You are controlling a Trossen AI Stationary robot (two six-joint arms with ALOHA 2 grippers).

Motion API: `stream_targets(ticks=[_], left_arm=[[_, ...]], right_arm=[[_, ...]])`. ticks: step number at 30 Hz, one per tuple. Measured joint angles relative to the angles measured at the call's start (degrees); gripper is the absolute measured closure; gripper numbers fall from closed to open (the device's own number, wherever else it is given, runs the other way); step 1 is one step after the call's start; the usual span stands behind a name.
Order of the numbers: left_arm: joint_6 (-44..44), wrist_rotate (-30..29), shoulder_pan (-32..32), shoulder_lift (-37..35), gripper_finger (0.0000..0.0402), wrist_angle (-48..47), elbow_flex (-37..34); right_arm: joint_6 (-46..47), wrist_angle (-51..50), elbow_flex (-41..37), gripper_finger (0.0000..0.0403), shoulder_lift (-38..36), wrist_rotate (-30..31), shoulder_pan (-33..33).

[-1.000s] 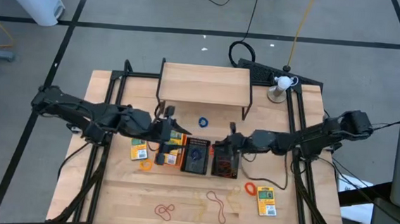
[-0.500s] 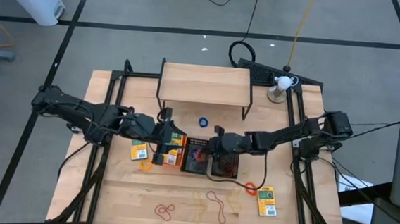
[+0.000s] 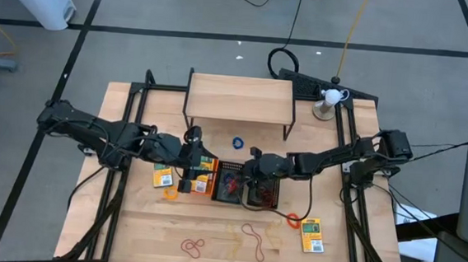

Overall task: Pick & Place Office Desk Supplies
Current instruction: Put the orange spring rubber band into the left black bin, then put the blue spring rubber band into the left black bin

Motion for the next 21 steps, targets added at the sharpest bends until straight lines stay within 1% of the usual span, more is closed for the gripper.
stream_targets(ticks=[5, 9, 13, 15, 17, 21], left_arm=[[0.0, 0.0, 0.0, 0.0, 0.0215, 0.0, 0.0], [0.0, 0.0, 0.0, 0.0, 0.0215, 0.0, 0.0], [0.0, -0.5, 0.4, 0.0, 0.0215, 0.0, 0.0], [0.0, -1.9, 0.8, 0.0, 0.0215, -0.4, 0.0], [0.3, -3.9, 1.5, 0.0, 0.0215, -1.0, 0.0], [1.0, -5.9, 3.8, 0.0, 0.0215, -3.0, 0.0]], right_arm=[[0.5, 0.4, 0.0, 0.0212, 0.0, 0.3, 0.0], [-0.6, 1.1, 0.0, 0.0176, -0.2, 3.5, -0.3], [-6.5, 2.5, -0.1, 0.0167, -2.7, 9.5, -1.2], [-8.5, 2.7, 0.0, 0.0169, -3.6, 10.5, -3.0], [-9.3, 2.9, -0.1, 0.0176, -4.1, 9.8, -5.5], [-9.9, 2.6, -0.3, 0.0189, -4.1, 5.2, -10.7]])
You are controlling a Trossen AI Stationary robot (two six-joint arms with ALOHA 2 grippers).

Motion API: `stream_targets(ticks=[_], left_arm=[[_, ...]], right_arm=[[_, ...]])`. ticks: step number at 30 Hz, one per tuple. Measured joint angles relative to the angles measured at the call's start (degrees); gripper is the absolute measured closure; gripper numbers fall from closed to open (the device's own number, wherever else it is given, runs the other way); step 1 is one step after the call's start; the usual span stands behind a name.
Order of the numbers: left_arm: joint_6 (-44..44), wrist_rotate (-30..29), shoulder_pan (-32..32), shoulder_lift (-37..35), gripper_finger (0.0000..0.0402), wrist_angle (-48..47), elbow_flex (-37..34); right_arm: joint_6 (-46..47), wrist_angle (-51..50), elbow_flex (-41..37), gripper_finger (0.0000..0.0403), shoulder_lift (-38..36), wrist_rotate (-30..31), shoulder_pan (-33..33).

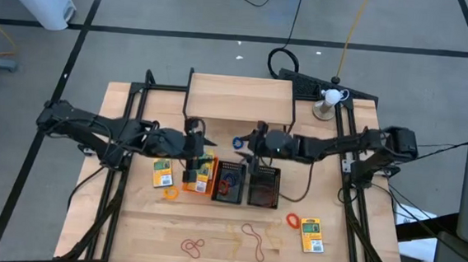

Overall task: Pick & Place Office Desk Supplies
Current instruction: Put the blue spring rubber band into the left black bin

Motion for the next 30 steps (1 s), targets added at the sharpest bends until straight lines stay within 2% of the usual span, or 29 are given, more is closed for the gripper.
stream_targets(ticks=[5, 11, 19, 30], left_arm=[[0.3, 0.0, 3.4, 0.0, 0.0215, -1.6, 0.0], [0.6, 0.0, 6.2, 0.0, 0.0215, -1.6, 0.0], [-0.7, 4.5, 7.7, 0.0, 0.0215, -1.6, 0.0], [-2.2, 4.7, 7.6, 0.0, 0.0215, -1.5, 0.0]], right_arm=[[2.2, 0.3, -3.7, 0.0199, 0.0, -6.8, -5.1], [6.5, 1.0, -9.1, 0.0198, 0.0, -11.1, -7.2], [9.6, 11.5, -16.9, 0.0202, 0.0, -11.2, -7.5], [15.8, 21.2, -23.9, 0.0202, 0.0, -12.5, -11.4]])
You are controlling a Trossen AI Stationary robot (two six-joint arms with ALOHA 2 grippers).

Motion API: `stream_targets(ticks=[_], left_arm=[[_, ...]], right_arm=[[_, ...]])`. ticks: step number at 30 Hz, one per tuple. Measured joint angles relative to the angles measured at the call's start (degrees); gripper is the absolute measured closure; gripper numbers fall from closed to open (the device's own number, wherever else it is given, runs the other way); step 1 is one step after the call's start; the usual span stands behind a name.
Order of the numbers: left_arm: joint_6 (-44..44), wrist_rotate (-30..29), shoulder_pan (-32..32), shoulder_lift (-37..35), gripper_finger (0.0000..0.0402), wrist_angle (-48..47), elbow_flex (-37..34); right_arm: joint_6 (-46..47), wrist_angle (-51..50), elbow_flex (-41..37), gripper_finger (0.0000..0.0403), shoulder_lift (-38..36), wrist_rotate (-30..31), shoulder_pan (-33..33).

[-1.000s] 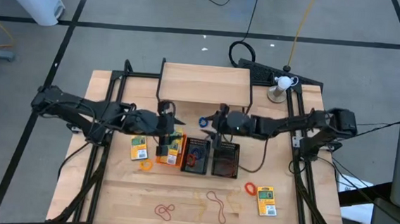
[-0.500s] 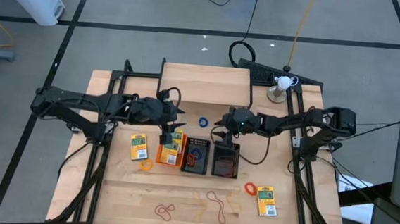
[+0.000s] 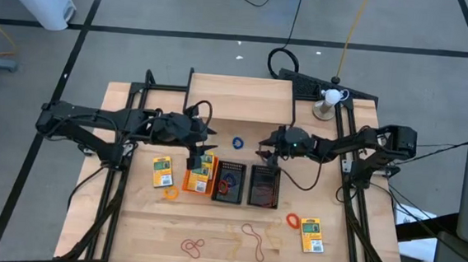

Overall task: Pick & Place Office Desk Supplies
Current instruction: Put the blue spring rubber band into the left black bin

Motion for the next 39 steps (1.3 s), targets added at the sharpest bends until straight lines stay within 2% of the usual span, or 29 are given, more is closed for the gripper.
stream_targets(ticks=[15, 25, 30, 39], left_arm=[[0.1, -0.1, 0.0, 0.0, 0.0215, 0.3, 0.0], [0.1, -0.1, 0.0, 0.0, 0.0215, 0.3, 0.0], [-0.1, -0.1, 0.0, 0.0, 0.0215, 0.3, 0.0], [-0.5, -0.1, 0.0, 0.0, 0.0215, 0.3, 0.0]], right_arm=[[1.7, 0.6, -0.1, 0.0207, 0.0, -1.7, -0.5], [-3.9, 2.1, -0.1, 0.0207, 3.9, -3.1, 0.1], [-5.5, 6.2, 0.0, 0.0207, 6.4, -3.4, 0.2], [-7.3, 9.7, 0.0, 0.0207, 6.8, -10.8, -0.2]])
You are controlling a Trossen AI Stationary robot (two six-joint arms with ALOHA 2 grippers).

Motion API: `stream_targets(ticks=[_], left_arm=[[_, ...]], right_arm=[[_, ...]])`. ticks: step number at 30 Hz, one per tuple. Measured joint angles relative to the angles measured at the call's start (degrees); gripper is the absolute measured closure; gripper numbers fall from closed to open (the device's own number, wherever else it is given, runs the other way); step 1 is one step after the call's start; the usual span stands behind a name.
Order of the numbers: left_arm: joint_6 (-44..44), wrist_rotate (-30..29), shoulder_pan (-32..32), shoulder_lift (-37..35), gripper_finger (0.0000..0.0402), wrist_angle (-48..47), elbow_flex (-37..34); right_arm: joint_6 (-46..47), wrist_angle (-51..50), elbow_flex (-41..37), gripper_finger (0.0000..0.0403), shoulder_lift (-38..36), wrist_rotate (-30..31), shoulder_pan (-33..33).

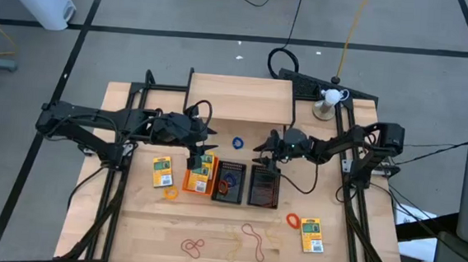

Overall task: Pick & Place Office Desk Supplies
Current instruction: Put the blue spring rubber band into the left black bin

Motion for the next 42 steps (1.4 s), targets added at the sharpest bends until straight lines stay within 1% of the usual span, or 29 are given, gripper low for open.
stream_targets(ticks=[3, 7, 11, 15, 19, 22, 27, 37, 42], left_arm=[[0.1, 0.0, 0.0, 0.0, 0.0215, 0.0, 0.0], [0.0, 0.0, 0.0, 0.0, 0.0215, 0.0, 0.0], [0.0, 0.0, 0.0, 0.0, 0.0215, 0.0, 0.0], [0.0, 0.0, 0.0, 0.0, 0.0215, 0.0, 0.0], [0.0, 0.0, 0.0, 0.0, 0.0215, 0.0, 0.0], [0.0, 0.0, 0.0, 0.0, 0.0215, 0.0, 0.0], [0.0, 0.1, 0.0, 0.0, 0.0215, 0.0, 0.0], [0.2, 0.1, 0.0, 0.0, 0.0215, 0.0, 0.0], [0.3, 0.1, 0.0, 0.0, 0.0215, 0.0, 0.0]], right_arm=[[-0.4, 0.0, 0.0, 0.0207, 0.0, -1.4, -0.5], [-0.7, -0.1, 0.4, 0.0207, 0.0, -1.1, -1.1], [-0.8, -1.3, 1.9, 0.0207, 0.0, 1.6, -1.3], [-1.2, -6.6, 5.2, 0.0207, 0.0, 2.4, -0.7], [-2.9, -13.2, 8.6, 0.0207, 0.0, 5.1, 0.3], [-2.9, -13.7, 9.9, 0.0207, 0.0, 5.2, 0.4], [-1.9, -14.1, 10.2, 0.0207, 0.0, 8.0, 0.4], [0.5, -15.2, 10.2, 0.0207, 0.3, 7.6, 0.4], [2.2, -15.1, 10.2, 0.0207, 0.3, 3.9, 0.5]])
